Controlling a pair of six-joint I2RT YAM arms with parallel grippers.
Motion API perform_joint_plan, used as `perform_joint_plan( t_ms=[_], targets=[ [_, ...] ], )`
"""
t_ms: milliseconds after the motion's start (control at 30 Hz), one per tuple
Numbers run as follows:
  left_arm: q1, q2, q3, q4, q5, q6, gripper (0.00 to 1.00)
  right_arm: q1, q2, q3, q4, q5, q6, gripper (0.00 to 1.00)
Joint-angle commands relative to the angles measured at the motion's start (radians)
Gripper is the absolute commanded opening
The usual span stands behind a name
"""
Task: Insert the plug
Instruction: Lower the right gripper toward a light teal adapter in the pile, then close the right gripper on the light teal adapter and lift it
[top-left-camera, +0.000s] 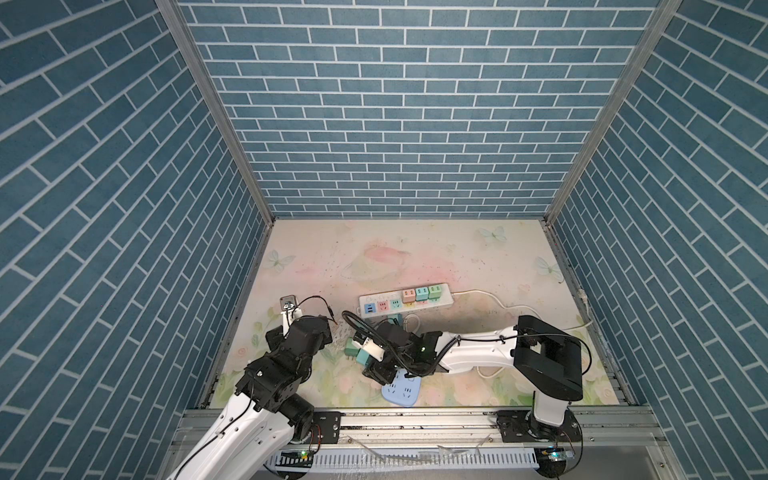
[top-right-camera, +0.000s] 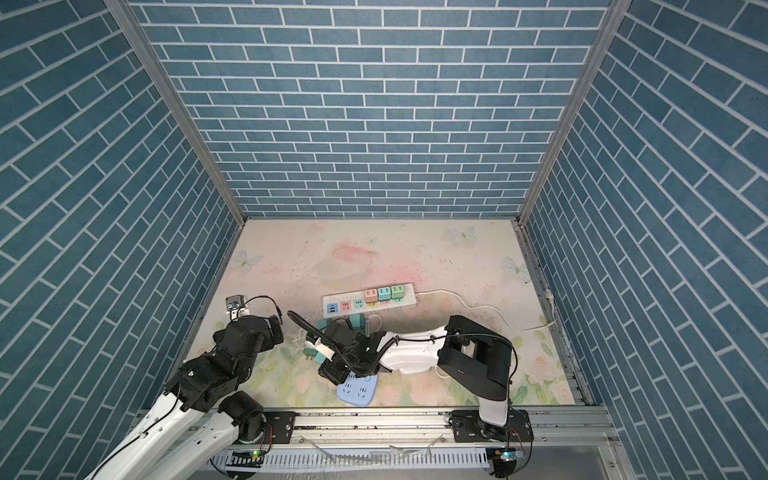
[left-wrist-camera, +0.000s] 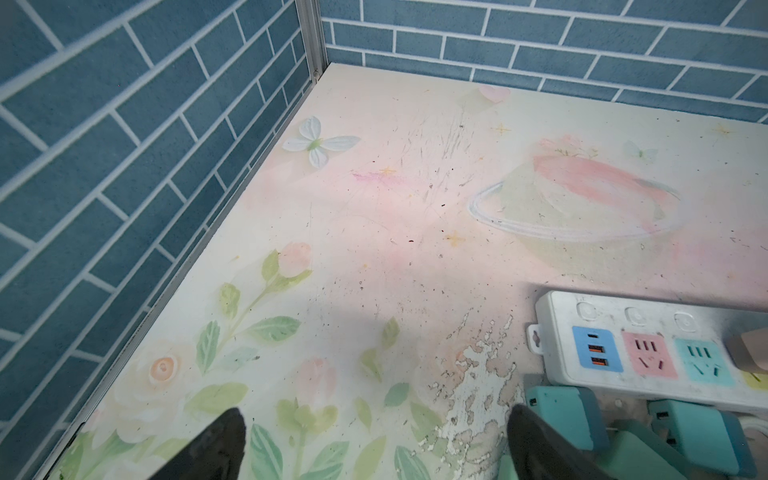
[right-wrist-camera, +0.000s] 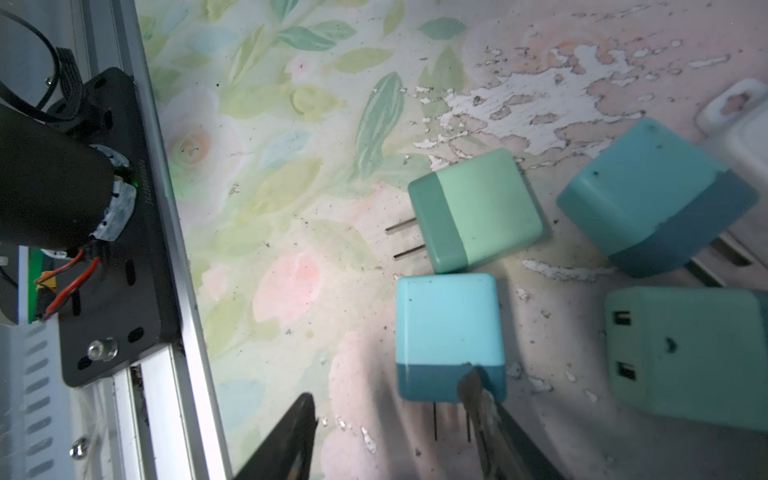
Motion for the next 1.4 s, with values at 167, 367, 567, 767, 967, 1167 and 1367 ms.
perform_joint_plan(
  t_ms=[167, 367, 567, 767, 967, 1167, 1367],
  targets=[
    [0.001, -0.017, -0.004, -0.019, -0.019, -0.007, 1.00, 0.006, -0.038, 0.026, -0.036, 0.108, -0.063, 0.72],
    [0.001, -0.024, -0.007, -0.019, -0.019, -0.008, 1.00, 0.005, 0.038, 0.086, -0.079, 0.124, -0.079, 0.78],
    [0.001, -0.026, -0.004, -0.025, -0.024, -0.012, 1.00, 0.005, 0.082, 0.110, -0.070, 0.090, -0.085, 0.78],
    [0.001, -0.027, -0.006, -0.025, -0.026, -0.013, 1.00, 0.006, 0.119, 0.125, -0.074, 0.084, -0.087, 0.74],
    [0.001, -0.027, -0.004, -0.027, -0.027, -0.014, 1.00, 0.005, 0.140, 0.130, -0.067, 0.073, -0.083, 0.70],
    [0.001, -0.027, -0.004, -0.026, -0.028, -0.015, 0.99, 0.005, 0.158, 0.136, -0.061, 0.067, -0.083, 0.68],
    [0.001, -0.027, -0.005, -0.026, -0.028, -0.015, 0.99, 0.005, 0.178, 0.143, -0.058, 0.062, -0.081, 0.65]
  ],
)
